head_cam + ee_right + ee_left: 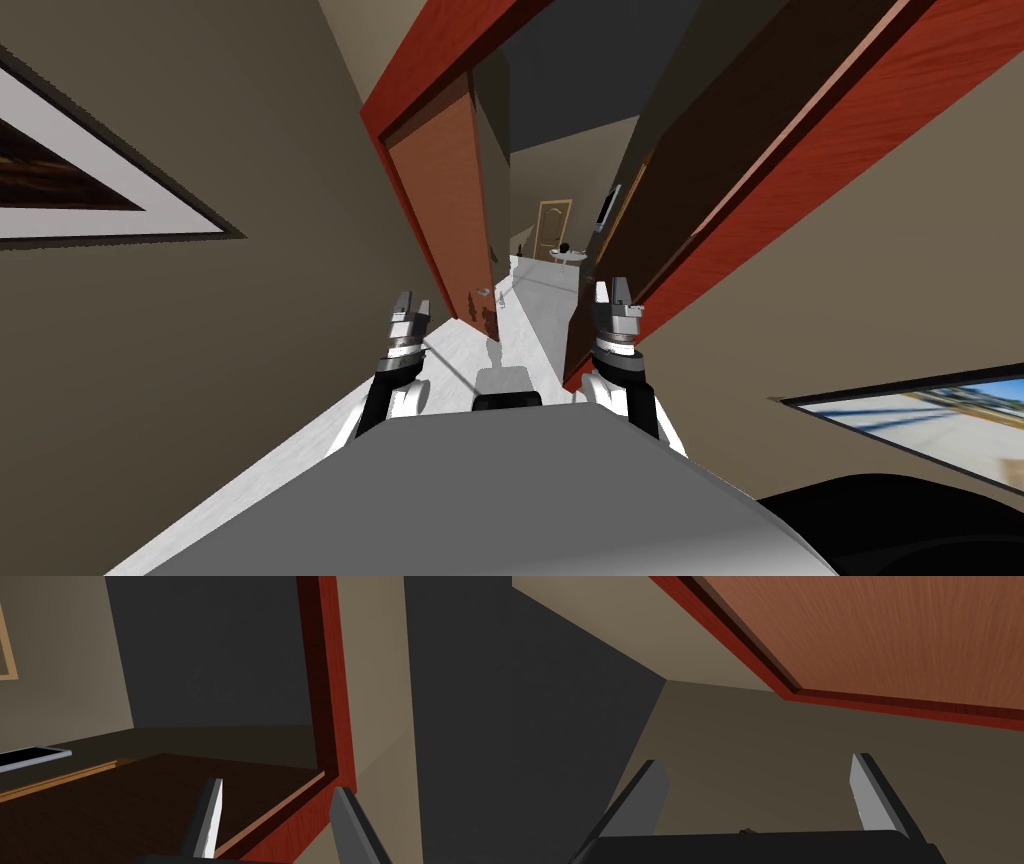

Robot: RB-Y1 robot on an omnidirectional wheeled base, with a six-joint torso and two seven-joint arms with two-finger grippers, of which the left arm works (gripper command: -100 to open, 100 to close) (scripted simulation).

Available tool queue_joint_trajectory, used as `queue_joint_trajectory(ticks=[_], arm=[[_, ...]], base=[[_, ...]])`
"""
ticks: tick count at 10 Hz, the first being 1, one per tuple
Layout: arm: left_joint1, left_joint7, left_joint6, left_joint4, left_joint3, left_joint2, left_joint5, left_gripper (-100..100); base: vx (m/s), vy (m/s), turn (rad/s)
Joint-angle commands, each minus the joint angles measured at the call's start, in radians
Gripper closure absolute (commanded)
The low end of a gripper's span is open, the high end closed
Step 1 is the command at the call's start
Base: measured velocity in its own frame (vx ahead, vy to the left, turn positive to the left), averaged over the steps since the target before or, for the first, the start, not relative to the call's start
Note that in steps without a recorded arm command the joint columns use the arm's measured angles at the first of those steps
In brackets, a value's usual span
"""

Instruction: Push the door open

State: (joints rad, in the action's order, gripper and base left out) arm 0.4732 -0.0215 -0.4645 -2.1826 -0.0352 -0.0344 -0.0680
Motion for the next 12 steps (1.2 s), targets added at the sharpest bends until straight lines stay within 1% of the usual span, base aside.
queue_joint_trajectory(ticks=[1,3,4,6,9,11,12], arm=[[-0.005,0.001,-0.014,0.041,0.007,-0.005,0.002,-100],[-0.022,0.002,-0.026,0.099,0.014,-0.011,0.006,-100],[-0.022,0.002,-0.026,0.101,0.014,-0.011,0.006,-100],[-0.041,0.003,-0.039,0.16,0.021,-0.017,0.01,-100],[-0.071,0.004,-0.06,0.259,0.032,-0.025,0.016,-100],[-0.093,0.005,-0.075,0.337,0.04,-0.028,0.02,-100],[-0.104,0.006,-0.083,0.364,0.044,-0.03,0.022,-100]], base=[[0.069,0.087,-0.116],[0.067,0.095,-0.096],[0.053,0.075,-0.051],[0.057,0.068,-0.104],[0.065,0.109,-0.127],[0.077,0.117,-0.157],[0.074,0.101,-0.133]])
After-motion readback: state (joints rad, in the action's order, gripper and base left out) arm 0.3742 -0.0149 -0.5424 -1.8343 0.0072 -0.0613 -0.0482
